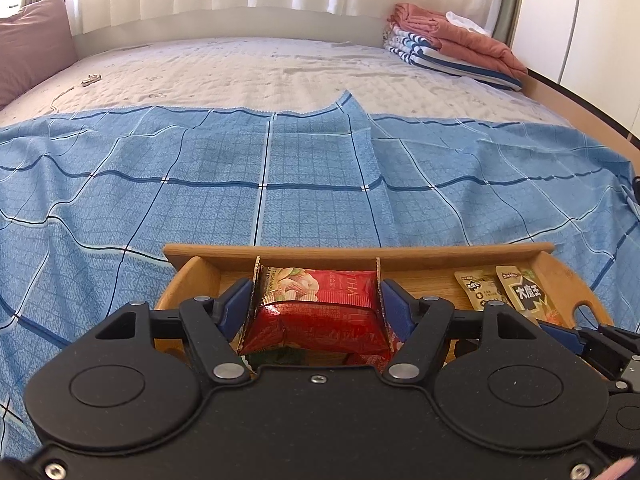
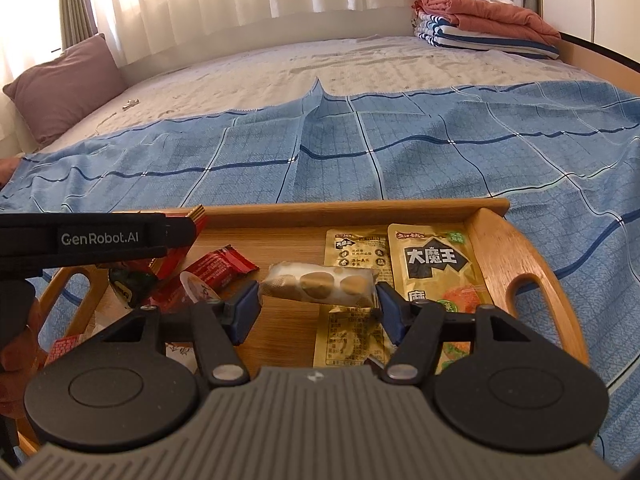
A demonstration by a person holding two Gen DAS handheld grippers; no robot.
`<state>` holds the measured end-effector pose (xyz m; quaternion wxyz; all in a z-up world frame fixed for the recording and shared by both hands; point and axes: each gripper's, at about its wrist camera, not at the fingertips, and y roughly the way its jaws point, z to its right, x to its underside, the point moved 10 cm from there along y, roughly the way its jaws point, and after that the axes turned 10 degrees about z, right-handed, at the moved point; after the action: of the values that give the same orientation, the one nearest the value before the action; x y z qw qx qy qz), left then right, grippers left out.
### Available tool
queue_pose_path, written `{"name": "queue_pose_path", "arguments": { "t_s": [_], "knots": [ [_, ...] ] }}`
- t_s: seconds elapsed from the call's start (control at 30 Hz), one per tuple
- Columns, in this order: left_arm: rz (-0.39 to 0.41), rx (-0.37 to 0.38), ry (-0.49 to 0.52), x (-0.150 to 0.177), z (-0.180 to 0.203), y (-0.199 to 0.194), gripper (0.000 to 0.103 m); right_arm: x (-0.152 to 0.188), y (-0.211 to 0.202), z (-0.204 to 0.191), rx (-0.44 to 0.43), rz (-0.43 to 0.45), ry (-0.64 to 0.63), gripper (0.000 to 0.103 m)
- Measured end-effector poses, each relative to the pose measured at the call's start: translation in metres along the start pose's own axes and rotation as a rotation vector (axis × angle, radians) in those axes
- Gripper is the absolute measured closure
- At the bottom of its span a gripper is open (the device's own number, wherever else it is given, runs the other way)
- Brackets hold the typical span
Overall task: Organize snacks
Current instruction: 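Lower both snacks onto the tray and open both grippers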
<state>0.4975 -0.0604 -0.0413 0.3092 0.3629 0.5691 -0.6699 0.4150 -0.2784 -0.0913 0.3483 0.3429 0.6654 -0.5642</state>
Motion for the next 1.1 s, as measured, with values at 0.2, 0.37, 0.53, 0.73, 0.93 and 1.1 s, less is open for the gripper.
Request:
{"name": "queue_pose_path", "arguments": {
  "t_s": [0.2, 0.37, 0.53, 0.73, 0.93, 1.1],
  "knots": [
    [0.005, -0.002, 0.012, 0.001, 0.002, 0.002, 0.033, -0.001, 0.0, -0.001, -0.005, 0.007, -0.014, 0.035],
    [0.0, -0.003, 0.011, 0.004, 0.004, 0.002, 0.024, 0.0, -0.002, -0.002, -0.005, 0.017, -0.019, 0.027],
    [-0.002, -0.002, 0.015, 0.007, 0.002, -0.002, 0.016, 0.003, -0.008, -0.005, -0.011, 0.021, -0.027, 0.022],
    [-0.002, -0.009, 0.017, 0.011, -0.002, -0.013, 0.012, 0.0, -0.021, -0.009, -0.001, 0.044, -0.063, 0.015],
    [0.002, -0.022, 0.007, 0.012, -0.008, -0.031, 0.005, -0.008, -0.037, -0.009, 0.011, 0.073, -0.071, 0.01],
    [0.001, -0.039, -0.004, 0.01, -0.015, -0.052, 0.003, -0.012, -0.056, -0.008, 0.025, 0.095, -0.063, 0.005]
  ]
}}
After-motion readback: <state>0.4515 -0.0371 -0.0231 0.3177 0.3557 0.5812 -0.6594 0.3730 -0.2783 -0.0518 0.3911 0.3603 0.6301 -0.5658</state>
